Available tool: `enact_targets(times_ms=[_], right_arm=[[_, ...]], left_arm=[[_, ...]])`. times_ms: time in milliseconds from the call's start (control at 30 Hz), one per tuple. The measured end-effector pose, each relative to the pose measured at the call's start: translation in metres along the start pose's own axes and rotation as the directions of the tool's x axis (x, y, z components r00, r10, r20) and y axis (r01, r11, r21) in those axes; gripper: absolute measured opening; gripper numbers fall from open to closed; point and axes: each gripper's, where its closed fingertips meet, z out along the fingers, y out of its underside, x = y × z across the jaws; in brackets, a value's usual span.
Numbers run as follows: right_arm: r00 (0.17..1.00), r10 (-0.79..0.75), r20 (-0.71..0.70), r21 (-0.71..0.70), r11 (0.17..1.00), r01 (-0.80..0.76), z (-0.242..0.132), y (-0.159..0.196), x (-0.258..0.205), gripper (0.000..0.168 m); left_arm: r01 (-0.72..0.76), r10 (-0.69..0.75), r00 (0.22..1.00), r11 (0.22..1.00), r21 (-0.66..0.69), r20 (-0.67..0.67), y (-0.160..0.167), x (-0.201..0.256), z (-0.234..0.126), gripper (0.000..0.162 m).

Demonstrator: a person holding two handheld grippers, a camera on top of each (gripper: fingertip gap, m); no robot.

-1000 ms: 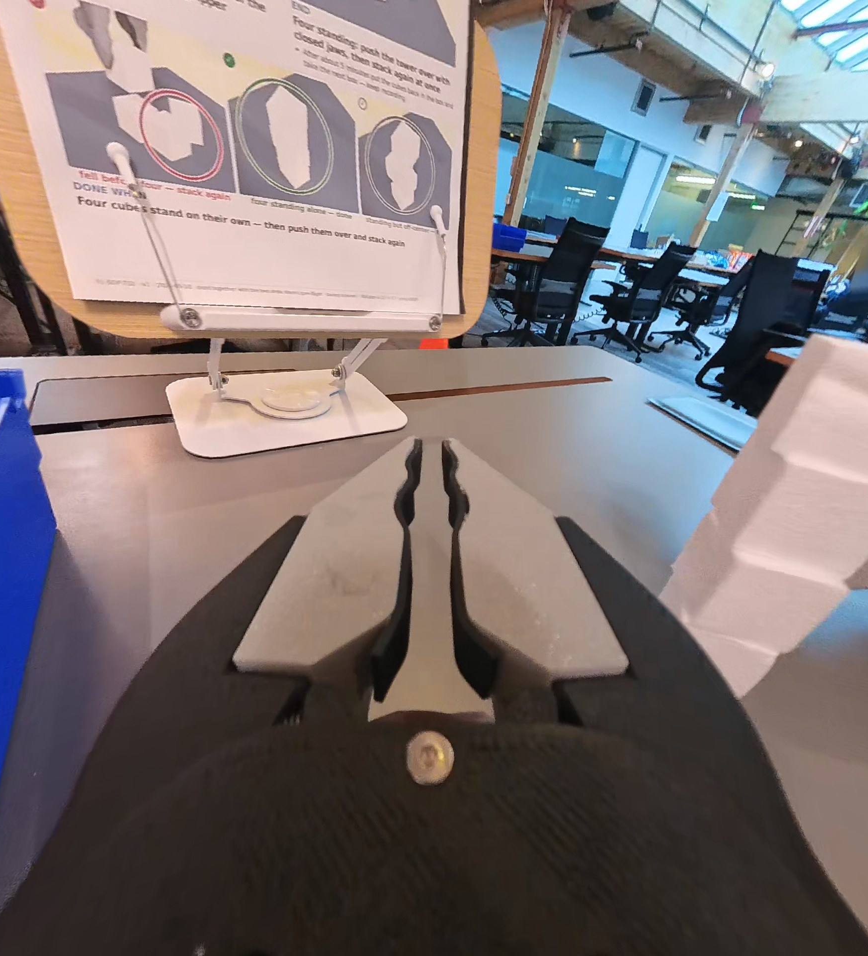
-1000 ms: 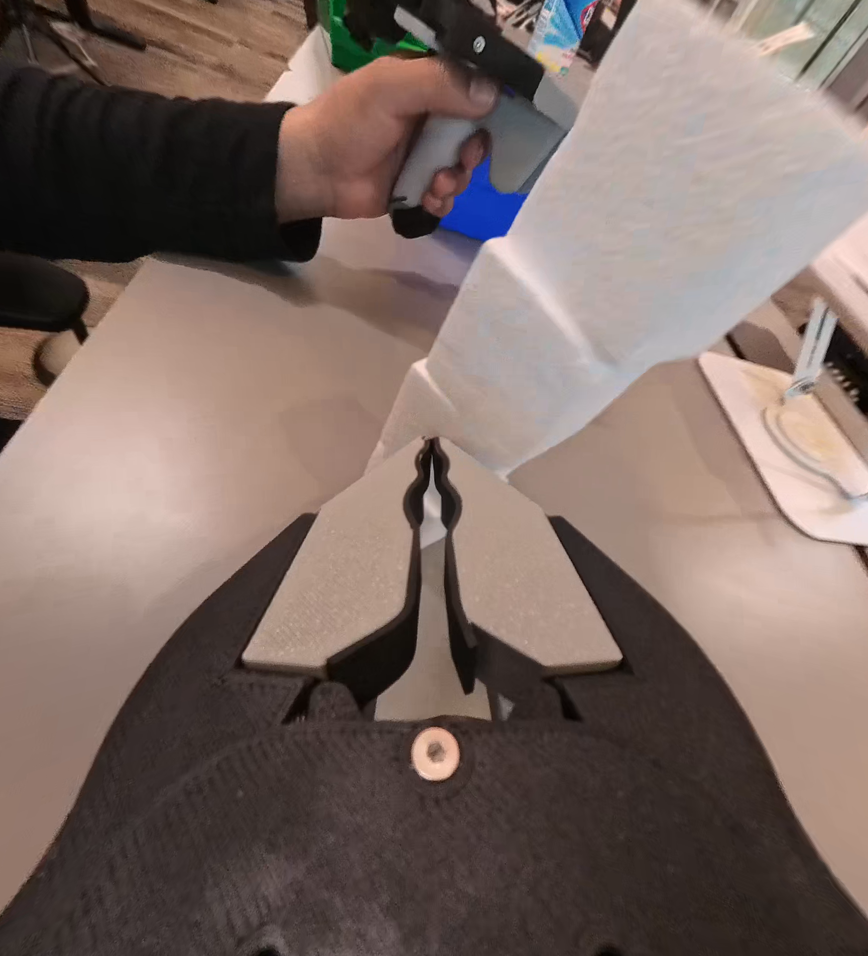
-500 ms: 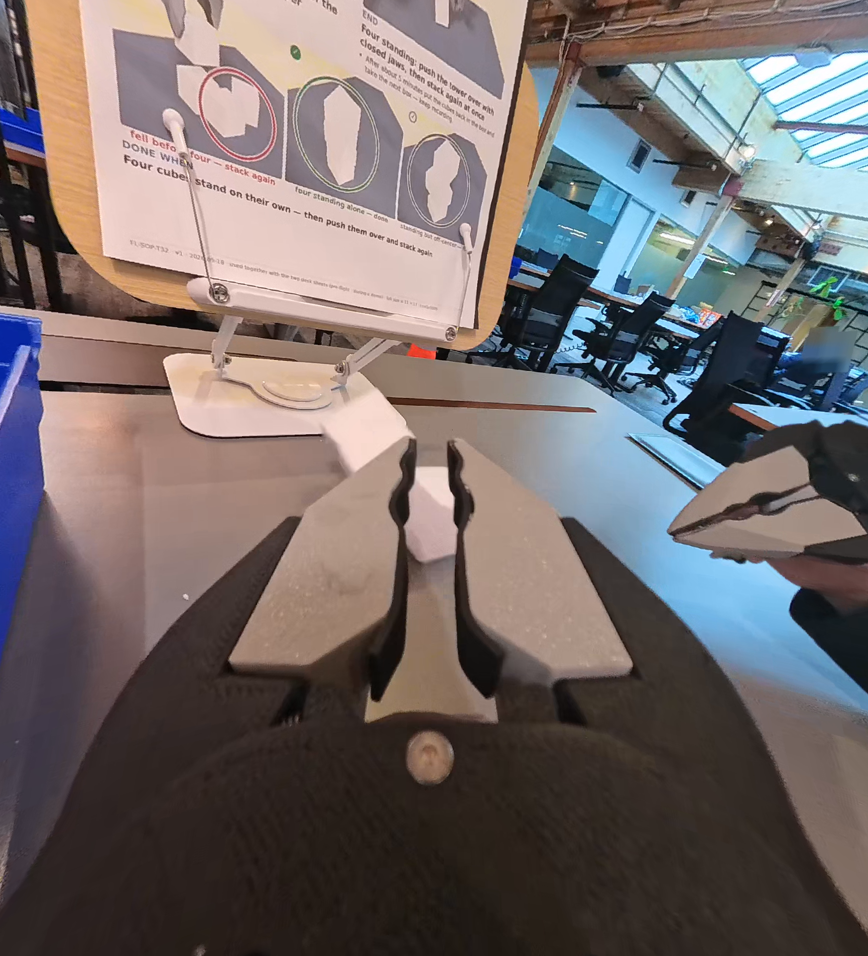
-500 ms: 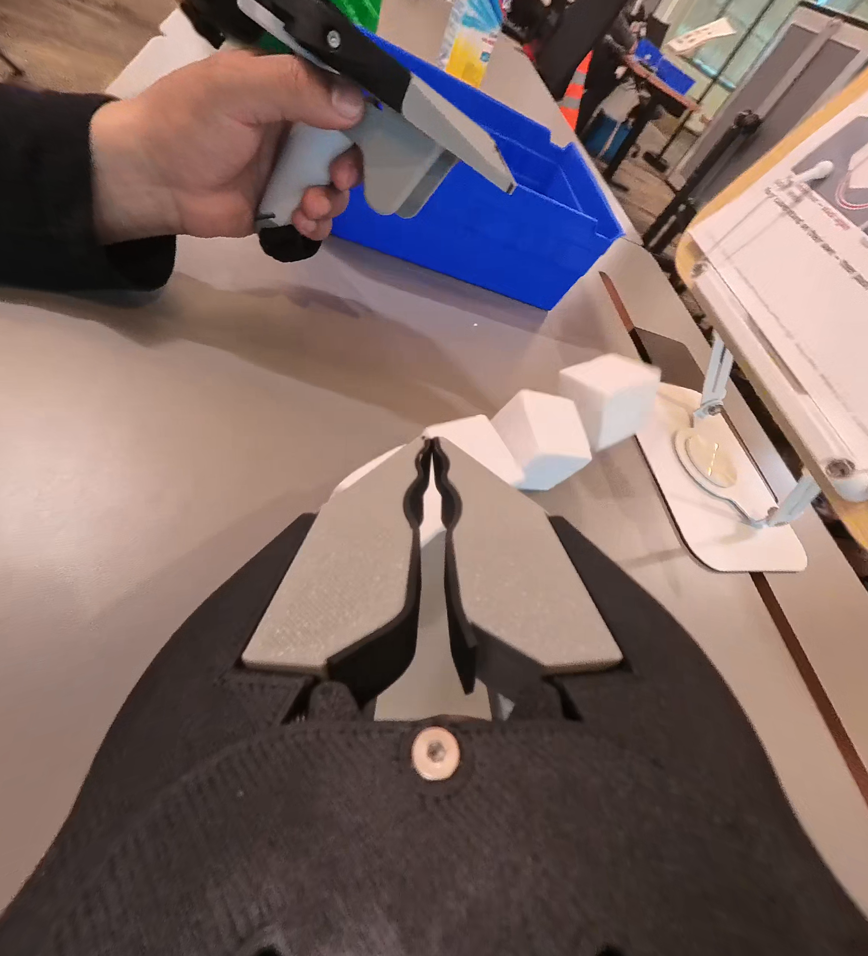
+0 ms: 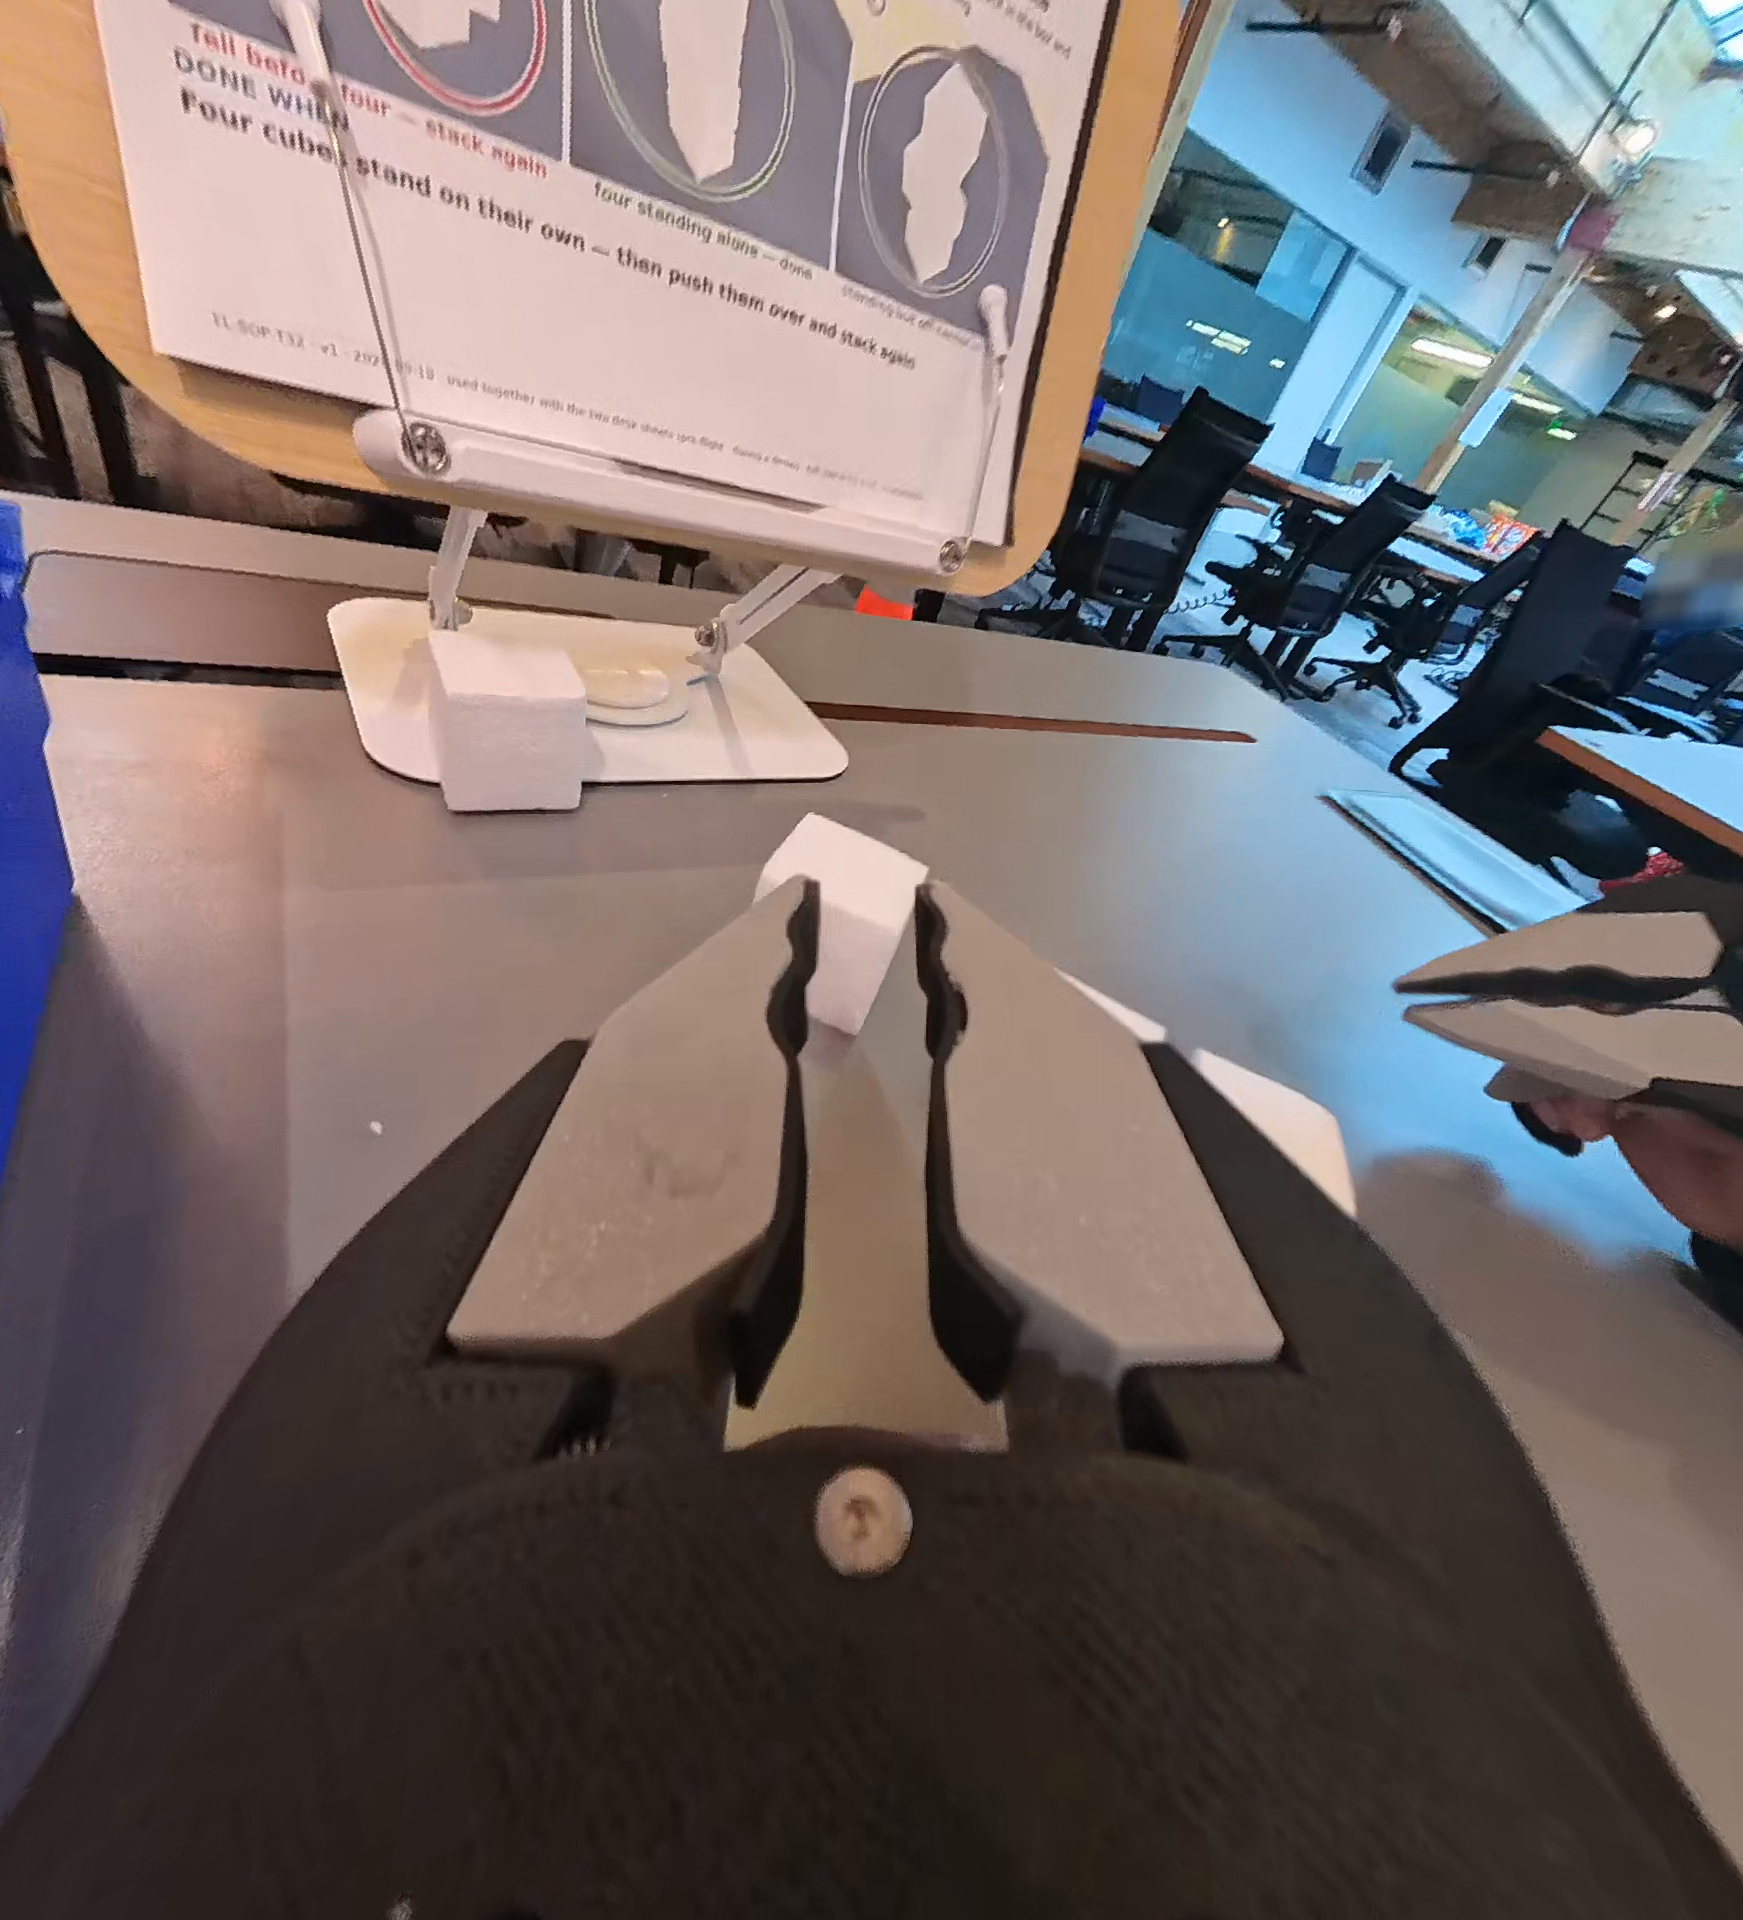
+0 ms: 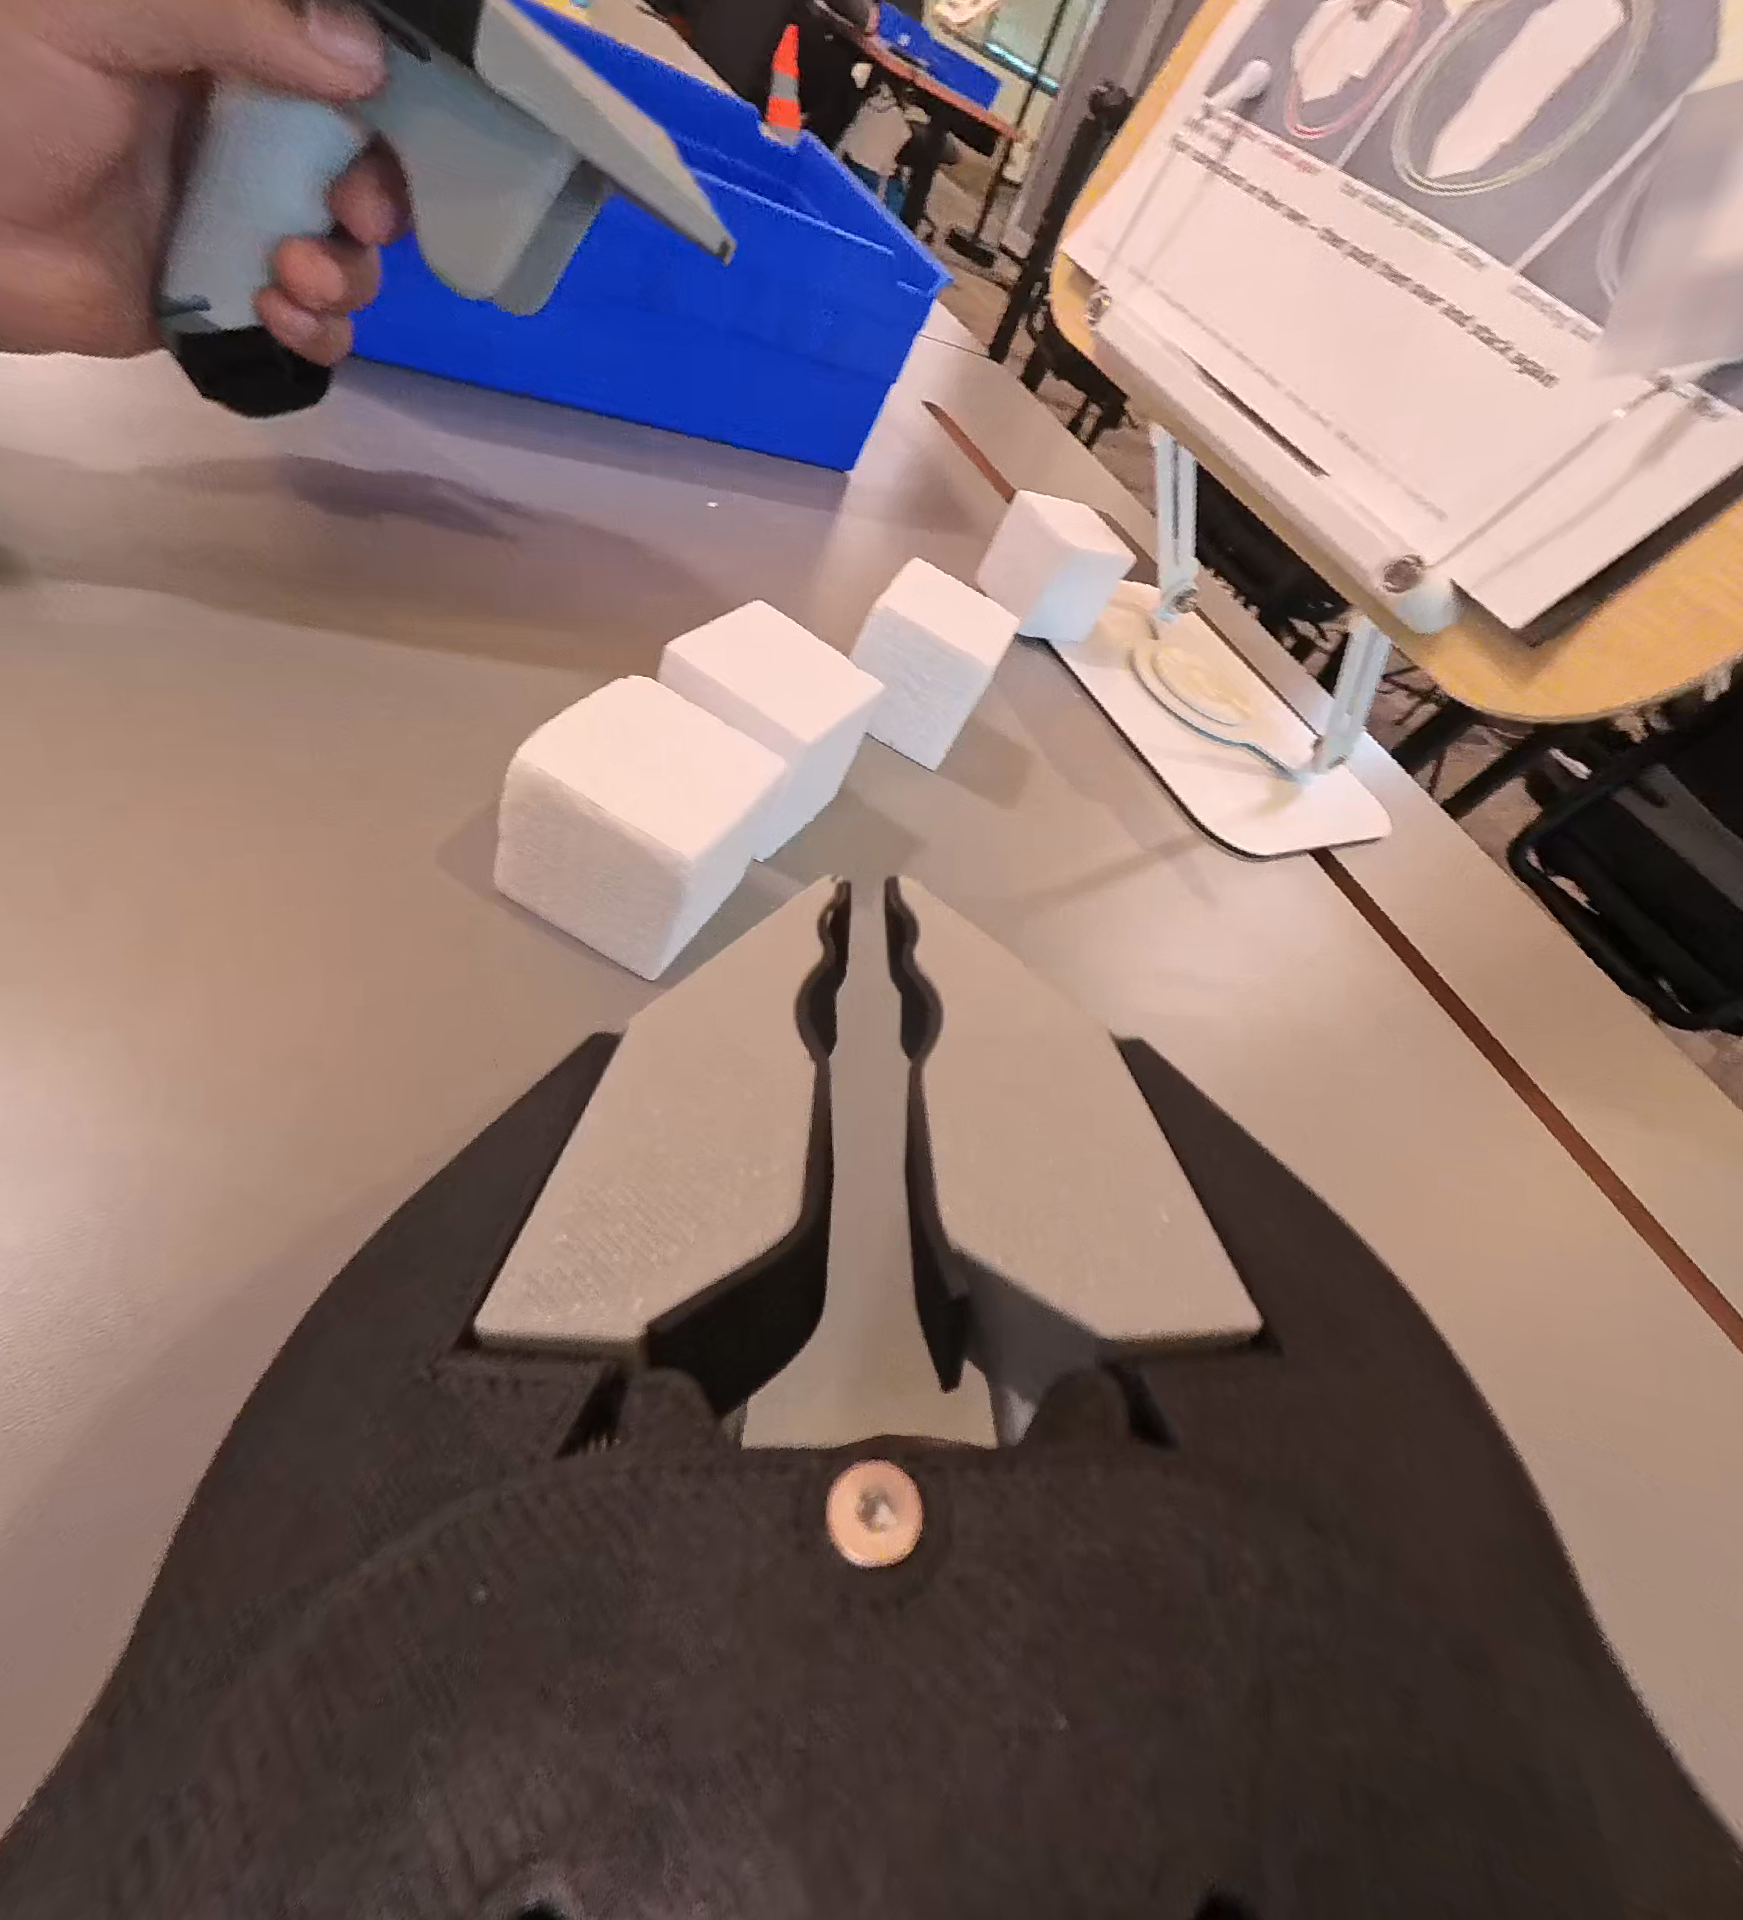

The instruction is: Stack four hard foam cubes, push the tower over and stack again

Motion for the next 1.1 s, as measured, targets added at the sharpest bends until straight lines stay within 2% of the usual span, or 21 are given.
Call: enact_targets(times_ms=[133, 267, 333, 400, 467, 567, 667, 767, 900, 1000, 1067, 1100], right_arm=[[0.997, 0.004, -0.077, -0.009, 1.0, -0.005, -0.001, 0.003, 0.012, 0.006], [0.997, 0.041, -0.063, 0.011, 0.999, -0.04, -0.002, 0.003, 0.012, 0.007], [0.996, 0.074, -0.059, 0.027, 0.997, -0.072, -0.002, 0.003, 0.015, 0.008], [0.993, 0.11, -0.048, 0.049, 0.993, -0.108, -0.003, 0.002, 0.019, 0.008], [0.988, 0.156, -0.023, 0.074, 0.985, -0.154, -0.002, -0.001, 0.021, 0.008], [0.975, 0.221, -0.012, 0.123, 0.968, -0.218, -0.003, -0.005, 0.027, 0.008], [0.962, 0.273, -0.004, 0.164, 0.949, -0.269, -0.004, -0.009, 0.031, 0.008], [0.96, 0.279, -0.004, 0.183, 0.944, -0.274, -0.002, -0.011, 0.031, 0.008], [0.973, 0.231, -0.012, 0.175, 0.958, -0.226, 0.005, -0.013, 0.027, 0.008], [0.975, 0.221, 0.014, 0.159, 0.962, -0.22, 0.011, -0.013, 0.02, 0.008], [0.977, 0.211, 0.016, 0.152, 0.966, -0.211, 0.012, -0.012, 0.018, 0.008], [0.978, 0.208, 0.017, 0.153, 0.966, -0.208, 0.012, -0.013, 0.018, 0.008]], left_arm=[[-0.012, 0.016, 0.999, 0.997, -0.078, 0.052, 0.016, -0.008, 0.009, 0.028], [-0.1, 0.118, 0.987, 0.982, -0.162, 0.108, 0.032, -0.015, 0.025, 0.045], [-0.135, 0.151, 0.985, 0.973, -0.187, 0.077, 0.034, -0.015, 0.036, 0.051], [-0.118, 0.113, 0.993, 0.976, -0.183, -0.038, 0.029, -0.006, 0.05, 0.063], [-0.106, 0.088, 0.987, 0.986, -0.131, -0.138, 0.011, -0.003, 0.063, 0.063], [-0.151, 0.138, 0.982, 0.984, -0.093, -0.127, -0.01, -0.025, 0.086, 0.061], [-0.176, 0.163, 0.976, 0.981, -0.085, -0.145, -0.015, -0.036, 0.113, 0.058], [-0.249, 0.238, 0.967, 0.961, -0.123, -0.094, -0.008, -0.054, 0.141, 0.058], [-0.291, 0.305, 0.951, 0.937, -0.195, 0.043, -0.007, -0.087, 0.165, 0.052], [-0.287, 0.331, 0.937, 0.913, -0.291, 0.114, 0.008, -0.111, 0.175, 0.037], [-0.29, 0.342, 0.928, 0.913, -0.287, 0.151, 0.009, -0.117, 0.175, 0.024], [-0.286, 0.342, 0.927, 0.91, -0.3, 0.152, 0.01, -0.117, 0.171, 0.023]])
